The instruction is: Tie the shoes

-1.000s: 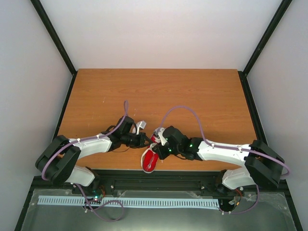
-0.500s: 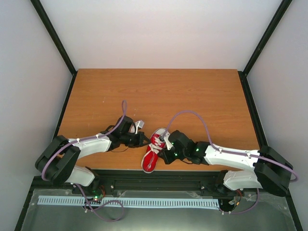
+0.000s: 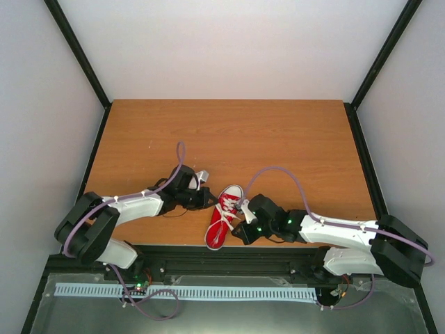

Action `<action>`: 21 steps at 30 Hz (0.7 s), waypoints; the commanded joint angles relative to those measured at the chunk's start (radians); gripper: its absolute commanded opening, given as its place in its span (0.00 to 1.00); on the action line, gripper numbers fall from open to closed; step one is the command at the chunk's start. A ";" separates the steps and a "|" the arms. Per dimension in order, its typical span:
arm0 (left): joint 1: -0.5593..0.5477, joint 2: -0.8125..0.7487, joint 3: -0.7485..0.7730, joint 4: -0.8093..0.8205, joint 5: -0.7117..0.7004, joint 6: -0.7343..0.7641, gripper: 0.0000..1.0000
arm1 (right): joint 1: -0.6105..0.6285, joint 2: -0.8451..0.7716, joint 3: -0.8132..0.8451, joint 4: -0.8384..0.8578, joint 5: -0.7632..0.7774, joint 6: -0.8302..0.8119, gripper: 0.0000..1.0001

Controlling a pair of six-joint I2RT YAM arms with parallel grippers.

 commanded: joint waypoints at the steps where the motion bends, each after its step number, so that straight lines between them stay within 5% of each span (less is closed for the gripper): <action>1: 0.015 0.034 0.050 0.034 -0.044 0.004 0.01 | 0.007 -0.032 -0.023 -0.018 -0.032 0.012 0.03; 21: 0.041 0.130 0.110 0.055 -0.049 0.023 0.01 | 0.008 -0.085 -0.077 -0.088 -0.077 0.015 0.03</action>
